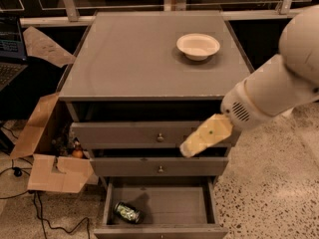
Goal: Place green can into top drawer
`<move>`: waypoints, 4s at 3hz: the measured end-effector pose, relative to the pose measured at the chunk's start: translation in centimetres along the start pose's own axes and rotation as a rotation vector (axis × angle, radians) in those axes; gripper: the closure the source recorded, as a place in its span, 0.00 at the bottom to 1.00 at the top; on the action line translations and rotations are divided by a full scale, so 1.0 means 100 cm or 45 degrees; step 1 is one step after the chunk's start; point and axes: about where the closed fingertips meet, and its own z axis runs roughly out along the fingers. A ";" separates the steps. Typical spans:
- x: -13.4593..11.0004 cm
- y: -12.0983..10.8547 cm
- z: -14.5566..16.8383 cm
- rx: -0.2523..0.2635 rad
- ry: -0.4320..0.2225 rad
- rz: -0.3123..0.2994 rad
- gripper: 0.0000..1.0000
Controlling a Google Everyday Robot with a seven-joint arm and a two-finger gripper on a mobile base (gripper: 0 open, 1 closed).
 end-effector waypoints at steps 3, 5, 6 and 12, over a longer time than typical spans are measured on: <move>0.012 0.062 0.109 -0.002 -0.067 0.093 0.00; 0.010 0.052 0.113 0.054 -0.108 0.168 0.00; 0.016 0.053 0.121 0.009 -0.139 0.193 0.00; 0.065 0.067 0.314 -0.283 -0.363 0.401 0.00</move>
Offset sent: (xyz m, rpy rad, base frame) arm -0.0214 0.0894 -0.1055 0.1343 0.0218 -0.0970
